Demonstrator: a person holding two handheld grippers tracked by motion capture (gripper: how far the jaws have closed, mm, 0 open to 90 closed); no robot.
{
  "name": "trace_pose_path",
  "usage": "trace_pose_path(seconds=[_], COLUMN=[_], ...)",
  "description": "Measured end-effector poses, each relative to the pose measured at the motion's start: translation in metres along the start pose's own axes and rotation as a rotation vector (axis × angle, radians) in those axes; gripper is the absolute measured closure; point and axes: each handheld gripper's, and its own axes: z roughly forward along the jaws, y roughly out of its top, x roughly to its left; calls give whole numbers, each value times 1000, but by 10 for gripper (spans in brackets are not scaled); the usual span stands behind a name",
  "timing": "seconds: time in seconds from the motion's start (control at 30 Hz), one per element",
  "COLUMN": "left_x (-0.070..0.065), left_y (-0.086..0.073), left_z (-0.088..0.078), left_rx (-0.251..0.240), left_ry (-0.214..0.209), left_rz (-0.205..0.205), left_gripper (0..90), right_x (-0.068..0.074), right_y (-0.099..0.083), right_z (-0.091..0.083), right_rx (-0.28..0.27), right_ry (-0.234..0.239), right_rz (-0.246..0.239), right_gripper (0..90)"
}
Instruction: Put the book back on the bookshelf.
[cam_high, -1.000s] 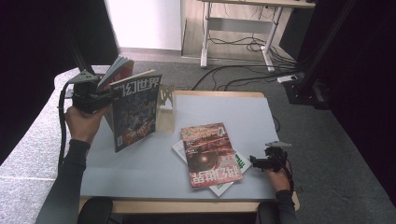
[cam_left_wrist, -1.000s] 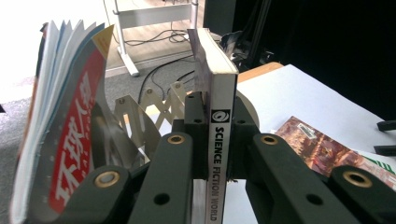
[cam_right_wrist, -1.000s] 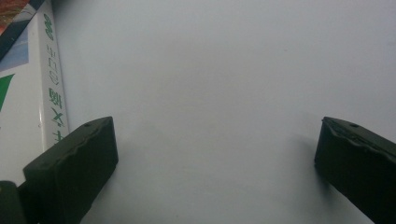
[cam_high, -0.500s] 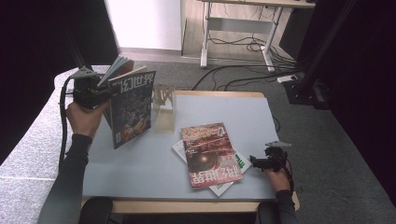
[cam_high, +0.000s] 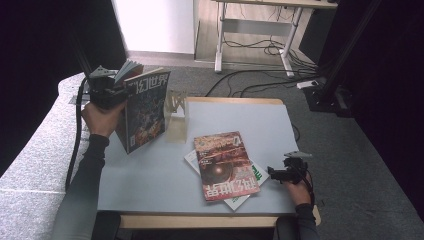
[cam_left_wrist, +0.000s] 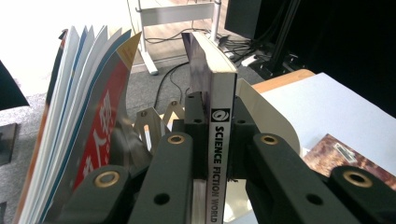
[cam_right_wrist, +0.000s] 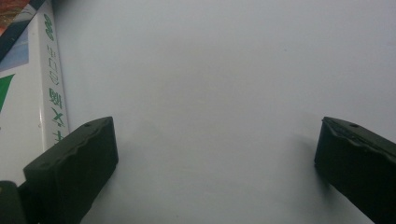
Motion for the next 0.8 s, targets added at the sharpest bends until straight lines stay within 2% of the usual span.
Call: trace_pose_path(seconds=[0.13, 0.27, 0.43, 0.57, 0.8], left_x=[1, 0, -1, -1, 4], left_y=[0, -2, -3, -3, -5], left_z=[9, 15, 12, 7, -2], left_rx=[-4, 11, 25, 60, 120], left_ry=[-5, -3, -14, -15, -28], left_rz=[-4, 12, 21, 41, 37], left_gripper=[826, 825, 823, 820, 814], right_x=[0, 0, 0, 0, 0], right_y=[0, 0, 0, 0, 0], right_z=[0, 0, 0, 0, 0], right_rx=[-1, -1, -1, -1, -1], right_ry=[-1, -1, -1, -1, -1], right_rz=[1, 1, 1, 0, 0], right_gripper=[0, 0, 0, 0, 0])
